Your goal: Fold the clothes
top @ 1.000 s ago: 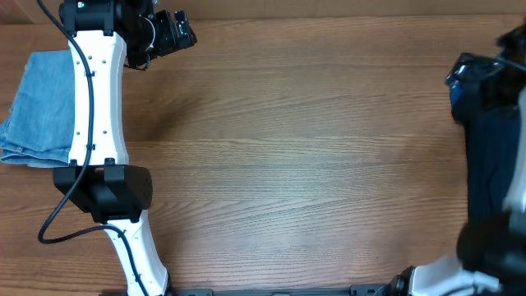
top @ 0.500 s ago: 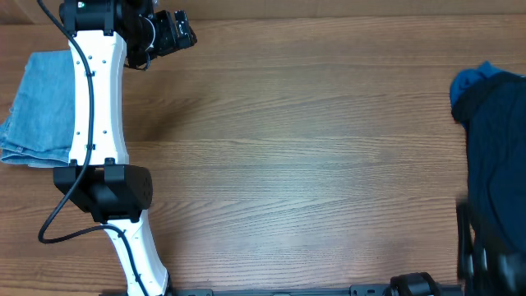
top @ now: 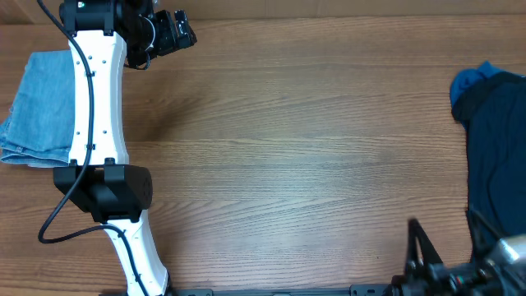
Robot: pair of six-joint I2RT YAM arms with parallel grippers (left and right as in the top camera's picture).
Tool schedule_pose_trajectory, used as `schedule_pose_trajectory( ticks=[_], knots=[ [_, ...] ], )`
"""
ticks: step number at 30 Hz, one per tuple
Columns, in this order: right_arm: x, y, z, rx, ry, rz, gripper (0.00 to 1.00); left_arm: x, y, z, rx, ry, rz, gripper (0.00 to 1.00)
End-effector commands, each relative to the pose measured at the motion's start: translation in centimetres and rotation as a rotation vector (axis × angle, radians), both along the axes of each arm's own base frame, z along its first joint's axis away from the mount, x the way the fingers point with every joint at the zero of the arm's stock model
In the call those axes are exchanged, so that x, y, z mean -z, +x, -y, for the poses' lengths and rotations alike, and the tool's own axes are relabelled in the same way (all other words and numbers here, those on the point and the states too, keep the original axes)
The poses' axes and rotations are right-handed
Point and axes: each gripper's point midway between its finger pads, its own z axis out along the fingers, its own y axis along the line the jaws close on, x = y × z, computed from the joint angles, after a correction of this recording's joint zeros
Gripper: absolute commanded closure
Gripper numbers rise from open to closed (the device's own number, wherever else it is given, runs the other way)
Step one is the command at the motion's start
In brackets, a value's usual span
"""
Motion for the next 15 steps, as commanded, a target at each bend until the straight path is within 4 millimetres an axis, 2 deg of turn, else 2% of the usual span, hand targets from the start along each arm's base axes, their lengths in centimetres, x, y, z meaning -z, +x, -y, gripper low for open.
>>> schedule_pose_trajectory(
  ticks=[1,4,8,12,15],
  knots=[
    [3.1,2.1,-0.9,-0.047,0.008,0.050,0.00,0.0,0.1,0.3,0.018,0.010,0.005,0.00],
    [4.5,4.4,-1.4,-0.066,0.011,0.083,0.00,0.0,0.1,0.3,0.018,0.010,0.005,0.00],
    [4.5,6.6,-1.7,-0.074,0.015,0.181,0.00,0.0,0.1,0.3,0.018,0.010,0.006,0.00],
    [4.6,7.9,-1.8,-0.073,0.031,0.270,0.00,0.0,0.1,0.3,0.018,0.010,0.006,0.00],
    [5.0,8.9,-0.7,-0.017,0.138,0.290,0.00,0.0,0.1,0.3,0.018,0.010,0.005,0.00]
  ],
)
